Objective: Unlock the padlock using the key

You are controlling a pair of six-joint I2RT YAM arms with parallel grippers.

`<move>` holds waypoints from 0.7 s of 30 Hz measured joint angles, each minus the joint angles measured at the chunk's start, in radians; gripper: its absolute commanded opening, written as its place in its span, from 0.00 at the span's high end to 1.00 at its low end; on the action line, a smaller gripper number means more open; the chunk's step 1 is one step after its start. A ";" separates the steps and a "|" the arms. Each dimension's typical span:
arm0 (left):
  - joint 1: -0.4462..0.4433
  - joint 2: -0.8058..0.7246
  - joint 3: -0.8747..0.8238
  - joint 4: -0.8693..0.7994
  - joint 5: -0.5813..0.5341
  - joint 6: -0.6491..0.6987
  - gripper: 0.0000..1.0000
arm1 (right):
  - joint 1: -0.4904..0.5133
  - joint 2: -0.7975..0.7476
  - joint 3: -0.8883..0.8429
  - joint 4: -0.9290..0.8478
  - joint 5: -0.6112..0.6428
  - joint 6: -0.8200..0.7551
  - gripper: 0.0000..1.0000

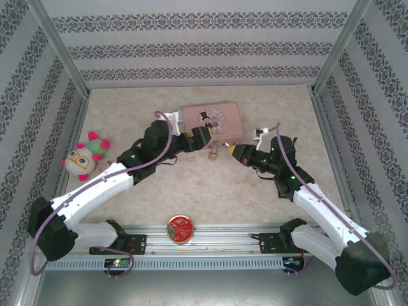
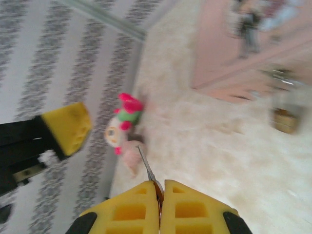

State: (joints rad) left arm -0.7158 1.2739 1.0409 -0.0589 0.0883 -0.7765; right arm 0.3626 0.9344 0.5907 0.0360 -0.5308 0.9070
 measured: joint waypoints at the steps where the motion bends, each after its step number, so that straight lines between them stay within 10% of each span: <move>1: -0.022 0.038 0.028 -0.036 -0.044 0.010 0.04 | -0.011 -0.014 0.000 -0.068 0.026 -0.019 1.00; 21: -0.140 0.580 0.300 -0.296 -0.302 0.101 0.18 | -0.042 -0.048 -0.002 -0.541 0.273 -0.217 1.00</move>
State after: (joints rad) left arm -0.8558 1.8538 1.3407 -0.3553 -0.2134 -0.6750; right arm 0.3202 0.8860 0.5884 -0.5045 -0.2577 0.6903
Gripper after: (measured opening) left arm 0.839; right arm 0.049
